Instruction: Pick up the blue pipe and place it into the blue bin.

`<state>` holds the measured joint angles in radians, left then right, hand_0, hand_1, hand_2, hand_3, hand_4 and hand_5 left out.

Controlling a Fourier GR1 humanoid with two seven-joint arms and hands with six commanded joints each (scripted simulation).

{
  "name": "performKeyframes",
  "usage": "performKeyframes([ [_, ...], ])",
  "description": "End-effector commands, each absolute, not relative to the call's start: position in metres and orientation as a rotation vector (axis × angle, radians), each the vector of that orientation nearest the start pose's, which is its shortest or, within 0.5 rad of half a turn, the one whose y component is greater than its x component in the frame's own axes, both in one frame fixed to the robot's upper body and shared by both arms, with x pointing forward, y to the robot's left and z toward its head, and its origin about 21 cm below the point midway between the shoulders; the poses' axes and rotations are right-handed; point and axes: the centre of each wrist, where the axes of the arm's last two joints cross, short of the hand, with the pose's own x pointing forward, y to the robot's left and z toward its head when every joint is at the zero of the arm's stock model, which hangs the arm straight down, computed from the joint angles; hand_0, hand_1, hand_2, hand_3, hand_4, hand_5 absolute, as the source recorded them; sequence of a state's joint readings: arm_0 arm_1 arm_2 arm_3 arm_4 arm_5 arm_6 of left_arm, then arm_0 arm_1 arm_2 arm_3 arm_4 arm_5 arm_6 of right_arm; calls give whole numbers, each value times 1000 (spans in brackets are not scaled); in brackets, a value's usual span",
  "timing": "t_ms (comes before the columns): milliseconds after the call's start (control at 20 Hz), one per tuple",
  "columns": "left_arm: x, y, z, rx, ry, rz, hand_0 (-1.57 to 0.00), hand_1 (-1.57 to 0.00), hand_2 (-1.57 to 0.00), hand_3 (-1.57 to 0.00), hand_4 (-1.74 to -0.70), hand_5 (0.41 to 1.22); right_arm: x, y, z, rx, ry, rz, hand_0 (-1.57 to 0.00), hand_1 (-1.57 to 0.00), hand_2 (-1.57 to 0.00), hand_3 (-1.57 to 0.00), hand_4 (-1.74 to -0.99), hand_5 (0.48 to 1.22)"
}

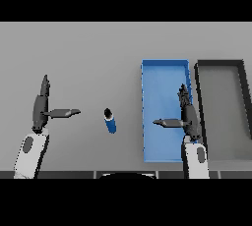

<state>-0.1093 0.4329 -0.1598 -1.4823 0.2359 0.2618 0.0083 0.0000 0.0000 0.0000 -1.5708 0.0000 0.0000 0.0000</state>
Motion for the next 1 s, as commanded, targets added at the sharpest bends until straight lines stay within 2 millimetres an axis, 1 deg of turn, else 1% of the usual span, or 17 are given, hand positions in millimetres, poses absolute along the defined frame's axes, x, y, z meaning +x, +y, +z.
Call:
performKeyframes([
  [0,272,291,27,249,-1555,-86,1,1,1,1,-1186,605,248,-229,-3,-1,-1571,-1,1,1,1,1,-1254,598],
  [200,271,288,26,248,-1561,-88,1,1,1,1,-1186,605,246,-232,-3,-2,-1572,-1,1,1,1,1,-1254,598],
  [250,269,284,24,244,-1559,-94,1,1,1,1,-1186,605,245,-232,-2,-4,-1576,-5,1,1,1,1,-1254,598],
  [300,262,299,24,172,-1558,-229,1,1,1,1,-1186,605,234,-241,-1,-56,-1607,132,1,1,1,1,-1254,598],
  [350,260,312,27,129,-1554,-301,1,1,1,1,-1188,606,226,-247,-2,-86,-1608,211,1,1,1,1,-1255,597],
  [400,258,320,25,97,-1539,-348,1,1,1,1,-1190,604,224,-247,1,-98,-1606,264,1,1,1,1,-1251,597],
  [450,256,320,25,74,-1539,-382,1,1,1,1,-1189,604,221,-251,3,-117,-1607,298,1,1,1,1,-1249,598],
  [500,254,327,26,69,-1535,-396,1,1,1,1,-1188,603,217,-250,3,-123,-1610,315,1,1,1,1,-1244,596],
  [550,256,328,27,63,-1527,-409,1,1,1,1,-1183,603,218,-247,4,-126,-1593,326,1,1,1,1,-1241,594],
  [650,252,327,30,33,-1542,-461,1,1,1,1,-1170,605,217,-249,8,-135,-1604,340,1,1,1,1,-1228,595],
  [700,248,326,28,19,-1533,-507,1,1,1,1,-1162,605,215,-253,7,-127,-1594,332,1,1,1,1,-1226,593],
  [750,246,325,29,-20,-1523,-549,1,1,1,1,-1164,598,213,-249,4,-118,-1597,334,1,1,1,1,-1227,594],
  [850,239,317,29,-101,-1484,-621,1,1,1,1,-1181,584,217,-252,7,-126,-1608,346,1,1,1,1,-1228,601],
  [950,236,305,32,-162,-1452,-687,1,1,1,1,-1184,557,221,-250,8,-115,-1614,358,1,1,1,1,-1234,609],
])
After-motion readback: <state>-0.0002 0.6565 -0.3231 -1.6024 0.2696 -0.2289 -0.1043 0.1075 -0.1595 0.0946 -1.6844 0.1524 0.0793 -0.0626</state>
